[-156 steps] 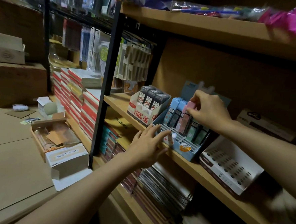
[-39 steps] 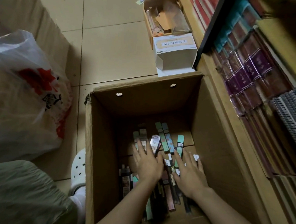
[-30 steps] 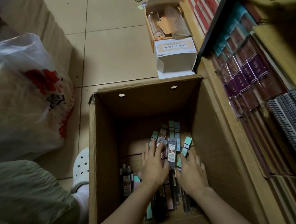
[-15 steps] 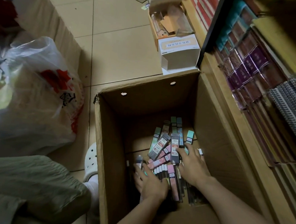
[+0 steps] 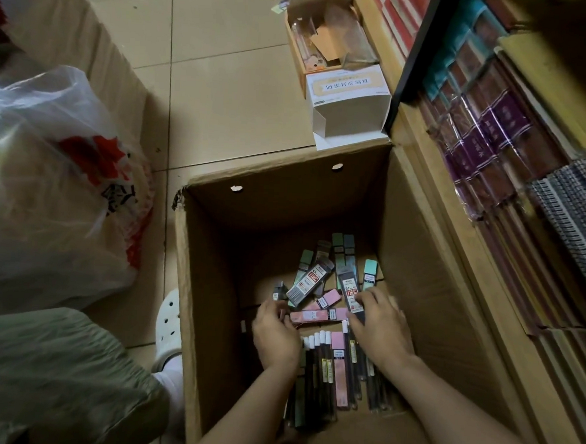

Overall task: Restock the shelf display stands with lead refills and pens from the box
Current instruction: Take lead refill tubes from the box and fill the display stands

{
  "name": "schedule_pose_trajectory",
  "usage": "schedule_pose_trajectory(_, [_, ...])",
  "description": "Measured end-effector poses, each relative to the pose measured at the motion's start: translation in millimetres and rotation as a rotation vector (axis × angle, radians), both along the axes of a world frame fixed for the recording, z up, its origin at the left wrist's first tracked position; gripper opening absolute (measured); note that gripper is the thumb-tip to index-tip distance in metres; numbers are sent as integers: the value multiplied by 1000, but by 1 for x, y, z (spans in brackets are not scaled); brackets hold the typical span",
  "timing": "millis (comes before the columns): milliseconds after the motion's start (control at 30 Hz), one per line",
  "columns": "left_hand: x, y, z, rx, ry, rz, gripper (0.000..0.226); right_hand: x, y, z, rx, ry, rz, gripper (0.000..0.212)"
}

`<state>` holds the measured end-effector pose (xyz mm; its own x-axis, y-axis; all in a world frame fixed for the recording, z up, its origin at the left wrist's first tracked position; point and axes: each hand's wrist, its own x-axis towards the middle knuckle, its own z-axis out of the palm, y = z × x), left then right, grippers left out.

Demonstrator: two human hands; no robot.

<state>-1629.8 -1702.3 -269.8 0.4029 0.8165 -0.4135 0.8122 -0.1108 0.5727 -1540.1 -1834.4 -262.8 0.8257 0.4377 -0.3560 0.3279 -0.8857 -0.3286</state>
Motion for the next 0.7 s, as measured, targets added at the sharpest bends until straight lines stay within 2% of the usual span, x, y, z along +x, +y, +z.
schedule_pose_trajectory(133, [10,14,0,-79,-27,228,19,0,10,0,83,82,-137,46])
schedule_pose_trajectory(233, [19,23,2,-118,-75,296,32,3,17,-2,94,107,-182,54])
schedule_pose_trajectory(333, [25,21,7,-373,-252,382,48,6,19,-6,175,162,-259,59])
schedule_pose_trajectory(400, [25,16,7,-638,-366,457,38,7,19,-7,263,270,-346,62])
schedule_pose_trajectory(467, [24,11,6,-849,-418,514,32,7,18,-9,284,345,-349,58])
schedule_pose_trajectory(533, [24,7,6,-952,-432,545,32,7,18,-11,273,352,-345,47])
schedule_pose_trajectory(633, [23,5,14,-1024,-469,539,27,10,19,-8,281,327,-415,30])
schedule_pose_trajectory(700, [22,4,21,-987,-471,399,25,14,19,-1,306,352,-467,24])
